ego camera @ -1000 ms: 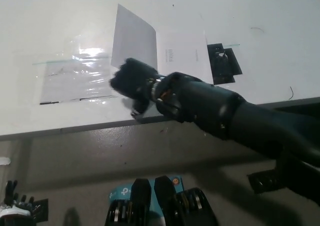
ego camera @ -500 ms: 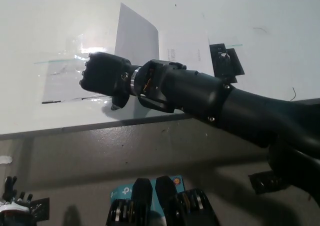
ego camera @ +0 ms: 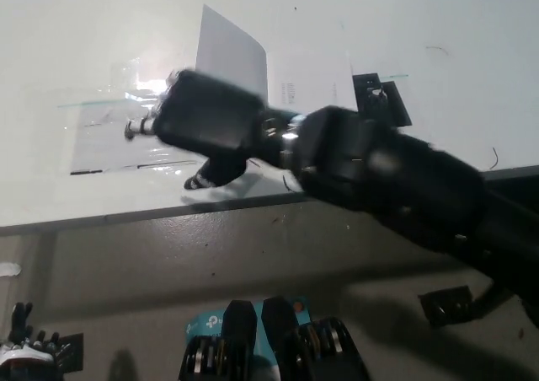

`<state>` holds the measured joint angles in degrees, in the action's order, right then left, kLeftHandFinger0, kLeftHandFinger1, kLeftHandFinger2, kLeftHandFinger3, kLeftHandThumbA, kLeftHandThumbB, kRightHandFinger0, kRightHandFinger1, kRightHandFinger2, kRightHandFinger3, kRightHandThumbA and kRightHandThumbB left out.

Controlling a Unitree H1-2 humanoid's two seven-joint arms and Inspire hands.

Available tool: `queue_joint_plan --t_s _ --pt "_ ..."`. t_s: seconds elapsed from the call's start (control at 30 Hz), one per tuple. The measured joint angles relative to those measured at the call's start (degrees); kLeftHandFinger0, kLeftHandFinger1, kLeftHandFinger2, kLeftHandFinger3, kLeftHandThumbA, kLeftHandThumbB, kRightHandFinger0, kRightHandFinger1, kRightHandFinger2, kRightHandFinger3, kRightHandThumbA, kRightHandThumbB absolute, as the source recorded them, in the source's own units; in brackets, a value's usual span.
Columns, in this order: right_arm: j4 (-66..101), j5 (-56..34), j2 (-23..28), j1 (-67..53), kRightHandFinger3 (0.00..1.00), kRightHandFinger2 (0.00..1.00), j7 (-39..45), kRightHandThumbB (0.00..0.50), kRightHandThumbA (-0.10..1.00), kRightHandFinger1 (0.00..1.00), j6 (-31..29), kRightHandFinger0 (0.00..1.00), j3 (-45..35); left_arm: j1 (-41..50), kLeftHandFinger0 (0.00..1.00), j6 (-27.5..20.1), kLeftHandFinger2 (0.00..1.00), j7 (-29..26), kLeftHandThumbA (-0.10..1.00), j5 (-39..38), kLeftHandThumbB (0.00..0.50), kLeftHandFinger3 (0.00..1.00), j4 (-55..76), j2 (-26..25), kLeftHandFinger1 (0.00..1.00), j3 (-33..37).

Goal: The robot uses its right hand to slide under the cover of the book kept in the middle of the desk and open it

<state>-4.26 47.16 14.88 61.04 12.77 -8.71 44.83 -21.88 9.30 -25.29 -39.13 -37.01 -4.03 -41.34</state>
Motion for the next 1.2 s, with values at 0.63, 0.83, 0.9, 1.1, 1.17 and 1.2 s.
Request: queue_joint_plan --t_s 0.63,0.83,0.9,1.1,1.17,1.2 --pt "26.02 -7.68 0.64 -31.62 0.8 0.59 2.09 0.254 1.0 0.46 9.31 0.41 -34.95 2.19 0.97 0.41 0.98 0.99 1.0 -0.59 0.0 1.0 -0.15 -1.08 0.98 -0.05" --pt "24.48 -10.58 -4.17 -39.94 0.8 0.52 -1.39 0.232 1.0 0.42 9.52 0.38 -42.17 1.58 1.0 0.69 1.0 1.22 1.0 -0.91 0.001 1.0 1.71 -3.81 1.0 -0.15" --pt "24.49 -11.47 -3.19 -40.29 0.79 0.51 -1.64 0.216 1.0 0.46 9.88 0.53 -45.11 1.12 1.0 -0.16 1.0 1.51 1.0 -0.89 0.0 1.0 -0.8 -3.19 1.0 0.02" --pt "22.4 -14.46 -1.52 -40.43 0.76 0.5 -3.24 0.187 1.0 0.49 10.3 0.63 -50.81 0.99 1.0 -0.52 0.96 1.95 1.0 -0.97 0.01 1.0 -3.29 0.51 0.96 0.18" --pt "21.19 -15.96 -2.11 -41.12 0.76 0.49 -4.34 0.132 1.0 0.45 10.29 0.51 -52.63 0.54 1.0 -0.49 0.95 1.97 1.0 -0.97 0.036 1.0 -3.17 0.59 0.98 0.17" --pt "20.51 -16.56 -2.38 -41.49 0.76 0.49 -4.77 0.123 0.99 0.44 10.29 0.5 -53.37 0.37 1.0 -0.49 0.95 2.01 1.0 -0.97 0.034 0.99 -3.08 0.55 0.98 0.16"
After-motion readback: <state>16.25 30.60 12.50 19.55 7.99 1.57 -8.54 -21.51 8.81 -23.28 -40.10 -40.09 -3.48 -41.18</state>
